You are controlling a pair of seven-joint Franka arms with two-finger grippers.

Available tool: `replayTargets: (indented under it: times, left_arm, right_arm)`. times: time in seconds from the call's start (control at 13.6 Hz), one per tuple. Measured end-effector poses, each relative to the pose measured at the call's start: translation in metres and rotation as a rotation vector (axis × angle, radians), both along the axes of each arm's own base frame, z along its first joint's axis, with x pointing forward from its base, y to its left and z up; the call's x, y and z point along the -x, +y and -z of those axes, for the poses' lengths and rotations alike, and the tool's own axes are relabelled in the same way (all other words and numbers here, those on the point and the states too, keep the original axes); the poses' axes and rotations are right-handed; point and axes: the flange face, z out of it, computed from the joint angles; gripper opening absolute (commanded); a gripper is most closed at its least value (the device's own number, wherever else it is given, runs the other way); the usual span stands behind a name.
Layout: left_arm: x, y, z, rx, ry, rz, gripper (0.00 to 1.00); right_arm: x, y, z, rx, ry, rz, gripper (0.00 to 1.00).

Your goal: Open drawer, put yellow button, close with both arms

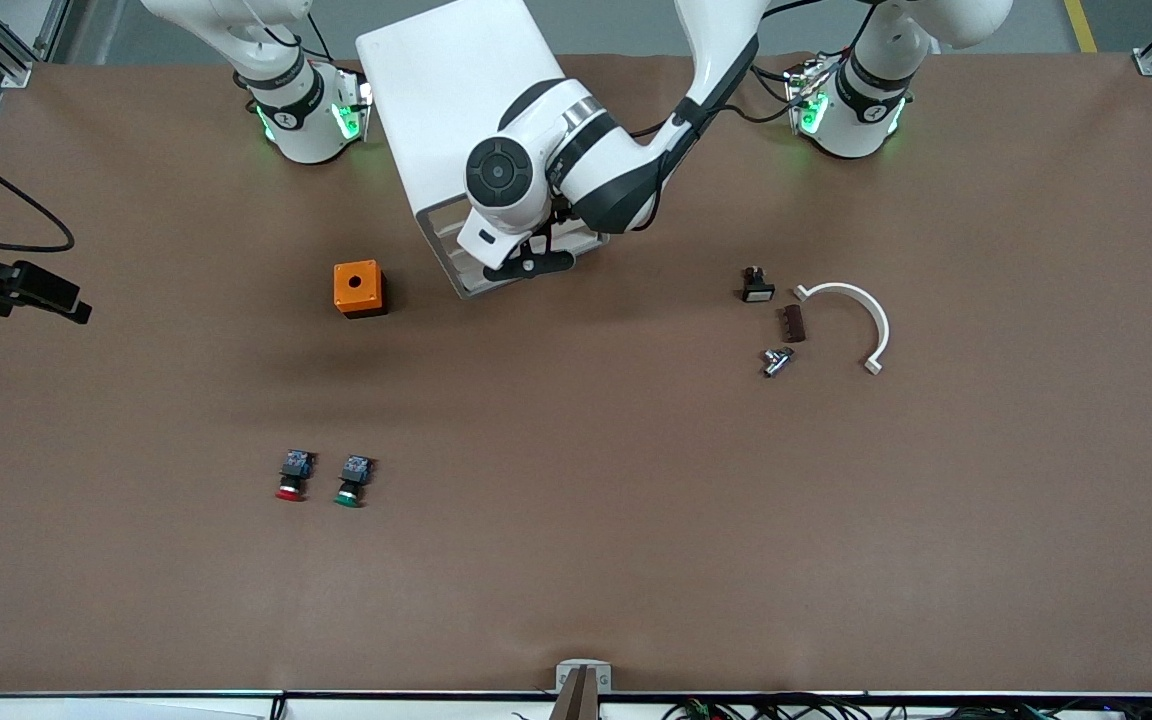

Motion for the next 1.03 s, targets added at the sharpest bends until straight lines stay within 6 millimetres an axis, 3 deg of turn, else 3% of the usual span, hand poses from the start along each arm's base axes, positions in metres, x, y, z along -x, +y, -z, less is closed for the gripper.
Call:
replayTargets:
  times: [0.15,0.29,0.44,0.59,0.66,0.81,1.03]
  left_arm:
    - [-0.008,0.005,0.0,-0.002,-0.004,-0.014,1.0]
    - [-0.049,0.031,-0.003,-0.005,-0.03,-0.081,1.0]
    - [-0.118,0.088,-0.019,-0.019,-0.093,-0.171,1.0]
    - [-0.18,0.158,-0.054,-0.047,-0.191,-0.244,1.0]
    - [-0.2,0.189,-0.076,-0.068,-0.243,-0.272,1.0]
    - [-0.225,0.245,-0.117,-0.125,-0.319,-0.31,1.0]
    - [-0.246,0.319,-0.161,-0.142,-0.348,-0.271,1.0]
  right_arm:
    - [0.0,-0.001,0.0,0.0,-0.002,0.001,1.0]
    - [0.0,-0.001,0.0,0.0,-0.003,0.002,1.0]
    - [0.0,-0.001,-0.001,0.001,-0.005,0.002,1.0]
    - [0.0,-0.001,-0.001,0.001,-0.005,0.003,1.0]
    - [0.0,-0.001,-0.001,0.001,-0.004,0.002,1.0]
    - [0.0,-0.001,-0.001,0.001,-0.005,0.002,1.0]
    - [0.0,0.0,-0.006,0.002,-0.011,0.0,1.0]
